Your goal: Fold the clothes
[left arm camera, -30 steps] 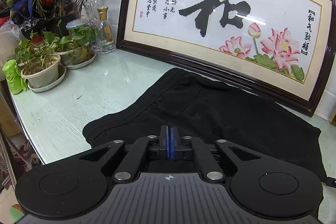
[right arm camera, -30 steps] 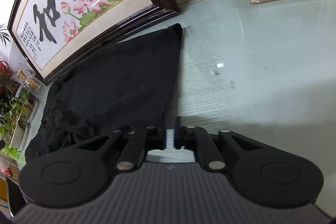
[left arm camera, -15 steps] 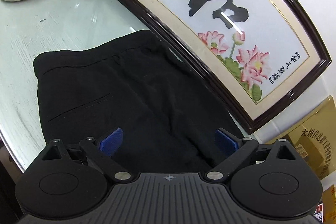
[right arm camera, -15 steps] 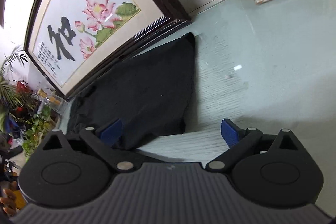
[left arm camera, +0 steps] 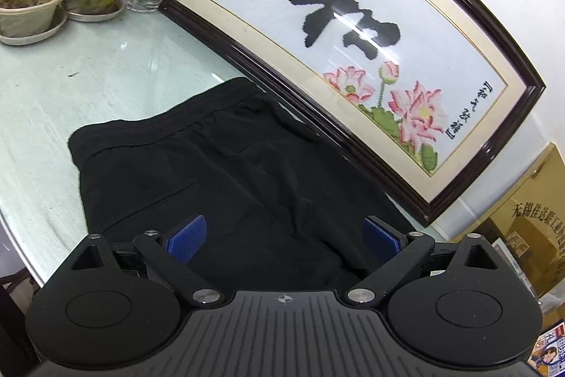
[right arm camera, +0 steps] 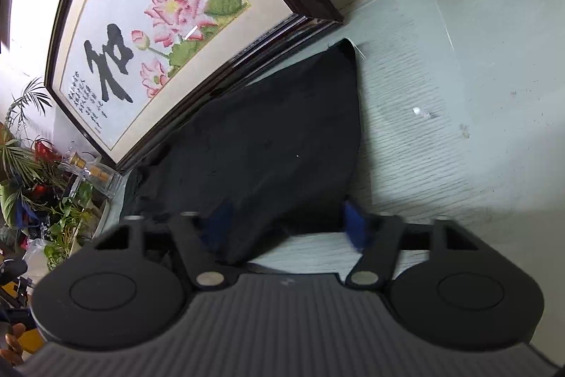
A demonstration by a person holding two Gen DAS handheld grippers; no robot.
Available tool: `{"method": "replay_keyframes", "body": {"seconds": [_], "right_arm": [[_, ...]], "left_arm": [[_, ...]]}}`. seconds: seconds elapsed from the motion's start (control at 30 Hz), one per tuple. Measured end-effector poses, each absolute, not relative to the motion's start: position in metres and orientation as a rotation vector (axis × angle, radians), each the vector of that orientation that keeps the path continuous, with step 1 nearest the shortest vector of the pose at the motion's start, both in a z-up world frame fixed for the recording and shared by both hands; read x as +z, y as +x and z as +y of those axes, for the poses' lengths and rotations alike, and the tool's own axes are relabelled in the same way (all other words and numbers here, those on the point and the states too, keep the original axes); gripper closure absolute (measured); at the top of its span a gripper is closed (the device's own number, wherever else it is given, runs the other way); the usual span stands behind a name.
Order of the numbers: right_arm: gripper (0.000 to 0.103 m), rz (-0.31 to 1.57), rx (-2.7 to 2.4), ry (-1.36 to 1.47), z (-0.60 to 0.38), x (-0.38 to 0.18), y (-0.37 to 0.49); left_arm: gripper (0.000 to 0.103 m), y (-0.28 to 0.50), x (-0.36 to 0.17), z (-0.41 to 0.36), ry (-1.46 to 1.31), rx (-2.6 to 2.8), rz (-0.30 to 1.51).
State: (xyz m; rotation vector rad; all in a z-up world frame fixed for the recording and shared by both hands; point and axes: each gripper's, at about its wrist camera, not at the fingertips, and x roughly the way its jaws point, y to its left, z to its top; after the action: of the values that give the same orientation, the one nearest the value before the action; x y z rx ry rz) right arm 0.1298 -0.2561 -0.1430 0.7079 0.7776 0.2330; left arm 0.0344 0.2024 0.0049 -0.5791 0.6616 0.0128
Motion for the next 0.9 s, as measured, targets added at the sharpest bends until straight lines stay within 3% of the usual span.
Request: {"method": "replay_keyframes", "body": {"seconds": [0.03, 0.1, 0.13, 0.33, 0.9], "right_arm": [[0.072, 0.791, 0.234, 0.724, -0.257, -0.146, 0.132], [0.09, 0.818, 0.23, 0.772, -0.261, -0.155, 0.135], [0.094, 0.819, 0.229, 0.79, -0.263, -0.157, 0.135], [0.1, 0.808, 0.21, 0.756, -0.268, -0.154, 0.135], [0.1, 0.77, 0.129, 0.721, -0.323, -0.133, 0.144]], "left_arm": [[0.006, 0.034, 0.004, 0.202, -0.579, 0.015, 0.661], [0.006, 0.033, 0.001, 0.201, -0.578, 0.02, 0.66], [0.006, 0.033, 0.0, 0.2, -0.577, 0.022, 0.66], [0.006, 0.033, 0.01, 0.213, -0.579, 0.029, 0.663], [0.006, 0.032, 0.007, 0.208, -0.536, 0.027, 0.685]]}}
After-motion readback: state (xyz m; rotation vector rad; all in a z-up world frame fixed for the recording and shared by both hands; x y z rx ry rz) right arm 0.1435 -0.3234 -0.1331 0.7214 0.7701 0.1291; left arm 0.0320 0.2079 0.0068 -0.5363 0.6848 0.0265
